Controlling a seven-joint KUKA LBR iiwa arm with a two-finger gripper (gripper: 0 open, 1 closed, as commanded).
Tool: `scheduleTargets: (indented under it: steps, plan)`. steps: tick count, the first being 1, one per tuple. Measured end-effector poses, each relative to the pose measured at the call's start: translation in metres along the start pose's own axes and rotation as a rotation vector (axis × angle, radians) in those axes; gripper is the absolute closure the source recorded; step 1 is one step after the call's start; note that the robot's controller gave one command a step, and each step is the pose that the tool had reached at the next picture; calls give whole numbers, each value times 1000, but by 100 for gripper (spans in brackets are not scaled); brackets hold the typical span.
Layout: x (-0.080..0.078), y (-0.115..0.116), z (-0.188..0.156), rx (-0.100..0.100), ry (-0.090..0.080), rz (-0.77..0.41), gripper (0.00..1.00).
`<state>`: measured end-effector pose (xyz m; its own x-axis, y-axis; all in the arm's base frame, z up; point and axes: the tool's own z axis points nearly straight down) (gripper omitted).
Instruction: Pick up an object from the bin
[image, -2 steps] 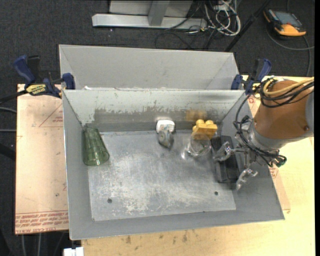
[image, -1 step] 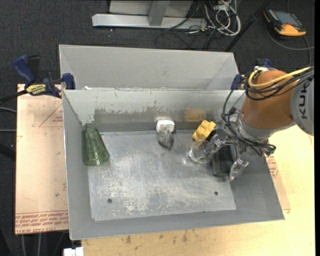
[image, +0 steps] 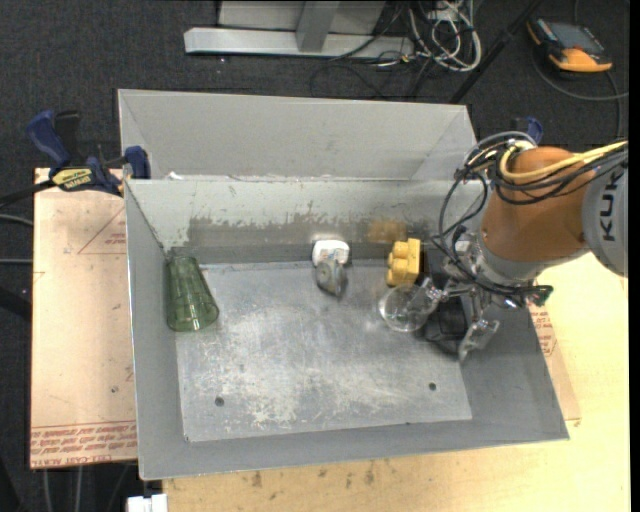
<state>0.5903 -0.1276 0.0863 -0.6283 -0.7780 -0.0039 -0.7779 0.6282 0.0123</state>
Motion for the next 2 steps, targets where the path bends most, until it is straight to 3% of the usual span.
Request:
scheduleTargets:
  steps: [1,2]
  plan:
    - [-7,-22,14,-87,32,1,100]
    - [-7,-22,14,-87,32,1,100]
